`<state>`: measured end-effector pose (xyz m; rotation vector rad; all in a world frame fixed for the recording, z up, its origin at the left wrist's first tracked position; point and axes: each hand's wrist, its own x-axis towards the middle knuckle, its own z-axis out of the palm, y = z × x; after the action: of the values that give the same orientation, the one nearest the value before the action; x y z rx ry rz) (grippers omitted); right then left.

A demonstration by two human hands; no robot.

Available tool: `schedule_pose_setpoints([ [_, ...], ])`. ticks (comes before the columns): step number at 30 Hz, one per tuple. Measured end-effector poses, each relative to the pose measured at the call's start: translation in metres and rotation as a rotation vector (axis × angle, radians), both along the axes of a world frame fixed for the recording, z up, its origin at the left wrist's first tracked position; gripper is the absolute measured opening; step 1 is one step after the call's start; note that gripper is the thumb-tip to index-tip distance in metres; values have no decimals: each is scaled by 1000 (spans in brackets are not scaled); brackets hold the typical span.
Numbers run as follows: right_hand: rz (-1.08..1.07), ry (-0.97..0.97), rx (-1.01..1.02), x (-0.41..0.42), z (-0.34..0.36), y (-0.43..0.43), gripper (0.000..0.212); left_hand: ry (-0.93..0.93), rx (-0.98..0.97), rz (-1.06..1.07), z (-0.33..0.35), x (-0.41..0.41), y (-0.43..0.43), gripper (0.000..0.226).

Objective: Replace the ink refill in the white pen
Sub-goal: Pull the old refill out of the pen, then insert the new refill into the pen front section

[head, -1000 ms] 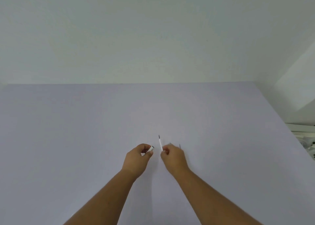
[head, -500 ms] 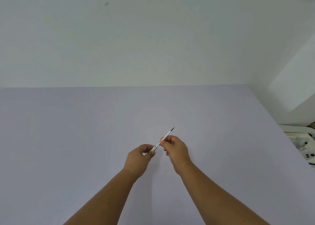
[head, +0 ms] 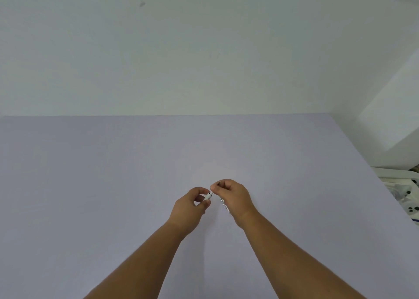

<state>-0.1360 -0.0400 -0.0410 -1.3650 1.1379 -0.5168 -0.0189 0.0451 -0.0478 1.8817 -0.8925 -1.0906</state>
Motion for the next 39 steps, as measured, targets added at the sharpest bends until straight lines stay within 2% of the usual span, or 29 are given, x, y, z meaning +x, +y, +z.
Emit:
schedule_pose_setpoints([
  [3, -25, -26, 53, -6, -1, -11, 10, 54, -7, -12, -2, 1, 0, 19],
  [5, -103, 31, -3, -15, -3, -21, 7, 75, -6, -13, -3, 2, 0, 20],
  [9, 27, 576, -235, -36, -22, -33, 16, 92, 4, -19, -4, 5, 2, 22],
  [13, 161, 824, -340, -38, -35, -25, 22, 87, 20, -14, -6, 6, 5, 19],
  [17, 220, 927, -437, -34, -40, -21, 25, 78, 35, -13, -7, 7, 6, 16],
  [26, 239, 989, -344, -25, -44, -16, 21, 74, 50, -27, -6, 6, 10, 16],
  [30, 124, 894, -321, -25, -40, -15, 21, 65, 53, -35, -5, 6, 10, 17],
  [32, -23, 673, -250, -24, -34, -17, 16, 57, 59, -38, -4, 5, 8, 16],
  [34, -153, 366, -130, -20, -23, -20, 13, 52, 70, -39, -3, 5, 7, 15],
  [37, -234, 9, 32, -12, -3, -23, 12, 41, 87, -47, -1, 3, 5, 15],
  [39, -246, -130, 85, -7, 7, -23, 9, 32, 97, -53, 1, 2, 3, 16],
])
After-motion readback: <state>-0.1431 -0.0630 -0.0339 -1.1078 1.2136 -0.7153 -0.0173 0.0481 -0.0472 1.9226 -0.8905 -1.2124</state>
